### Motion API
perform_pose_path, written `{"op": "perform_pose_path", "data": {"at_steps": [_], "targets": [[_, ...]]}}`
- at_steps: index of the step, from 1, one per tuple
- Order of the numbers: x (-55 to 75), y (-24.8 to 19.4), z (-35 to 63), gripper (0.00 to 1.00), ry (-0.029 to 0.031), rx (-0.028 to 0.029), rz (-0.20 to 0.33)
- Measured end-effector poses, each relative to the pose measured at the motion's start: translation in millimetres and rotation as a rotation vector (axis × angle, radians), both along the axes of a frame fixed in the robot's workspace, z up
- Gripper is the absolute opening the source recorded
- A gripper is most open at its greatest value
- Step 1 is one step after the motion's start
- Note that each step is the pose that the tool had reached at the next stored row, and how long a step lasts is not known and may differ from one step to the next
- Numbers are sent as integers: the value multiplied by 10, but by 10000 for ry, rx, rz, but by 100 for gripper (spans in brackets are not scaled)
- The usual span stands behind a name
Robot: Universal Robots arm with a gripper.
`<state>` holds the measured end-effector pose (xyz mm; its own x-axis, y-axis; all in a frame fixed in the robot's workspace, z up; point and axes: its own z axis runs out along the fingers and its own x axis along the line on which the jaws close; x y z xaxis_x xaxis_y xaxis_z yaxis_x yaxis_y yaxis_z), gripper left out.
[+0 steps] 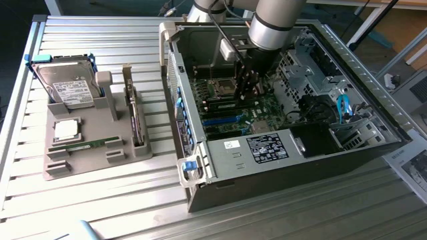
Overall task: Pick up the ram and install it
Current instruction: 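Insert the ram into the slot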
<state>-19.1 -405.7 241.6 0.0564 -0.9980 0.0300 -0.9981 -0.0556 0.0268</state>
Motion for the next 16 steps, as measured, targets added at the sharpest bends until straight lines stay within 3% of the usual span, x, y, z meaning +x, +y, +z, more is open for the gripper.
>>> {"op": "perform_pose_path", "data": {"at_steps": [6, 8, 9, 14, 16], "targets": [[0, 23, 180, 25, -2, 1, 0], [1, 37, 240, 13, -4, 2, 1], [1, 37, 264, 11, -4, 1, 1], [84, 37, 306, 11, 7, 2, 0], [147, 37, 307, 11, 43, 3, -2]]}}
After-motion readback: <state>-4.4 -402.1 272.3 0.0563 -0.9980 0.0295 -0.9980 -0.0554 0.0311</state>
